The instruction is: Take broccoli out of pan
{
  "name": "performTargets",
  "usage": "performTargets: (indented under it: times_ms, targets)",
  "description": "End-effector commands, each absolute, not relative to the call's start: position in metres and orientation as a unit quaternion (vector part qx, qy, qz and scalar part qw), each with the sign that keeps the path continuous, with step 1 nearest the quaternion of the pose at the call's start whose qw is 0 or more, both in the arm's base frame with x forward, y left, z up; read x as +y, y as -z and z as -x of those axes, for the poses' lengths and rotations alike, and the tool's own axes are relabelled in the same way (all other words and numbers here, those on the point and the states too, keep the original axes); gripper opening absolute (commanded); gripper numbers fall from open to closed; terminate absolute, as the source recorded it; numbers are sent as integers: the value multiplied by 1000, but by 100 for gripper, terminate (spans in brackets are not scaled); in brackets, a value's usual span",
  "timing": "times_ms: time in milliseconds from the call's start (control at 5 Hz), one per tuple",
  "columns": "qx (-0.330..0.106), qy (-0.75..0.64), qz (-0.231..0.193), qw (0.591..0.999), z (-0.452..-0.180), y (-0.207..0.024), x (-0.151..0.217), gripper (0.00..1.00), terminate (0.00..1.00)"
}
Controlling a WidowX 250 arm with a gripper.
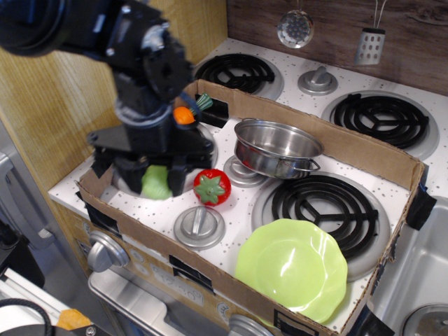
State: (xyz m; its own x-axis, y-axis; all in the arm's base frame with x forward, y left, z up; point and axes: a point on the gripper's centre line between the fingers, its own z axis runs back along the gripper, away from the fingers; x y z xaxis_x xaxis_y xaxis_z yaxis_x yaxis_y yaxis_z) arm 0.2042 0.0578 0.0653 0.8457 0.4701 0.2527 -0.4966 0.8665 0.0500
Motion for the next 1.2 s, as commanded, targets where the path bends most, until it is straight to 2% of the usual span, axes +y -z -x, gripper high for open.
performTargets:
  times_ms: [0, 200, 400, 600, 800, 1000]
  targets:
    - [-107, -254, -9, 961, -207, -42, 52, 0, 0]
    - [-117, -241, 1, 963, -214, -42, 54, 100, 0]
    - [-132, -238, -32, 962, -218, -57, 52, 100, 0]
    - [-134, -234, -67, 961, -225, -84, 49, 100, 0]
    - [-130, -234, -83, 960, -231, -111, 49, 100, 0]
    - [-133, -220, -89, 962, -238, -135, 51, 100, 100]
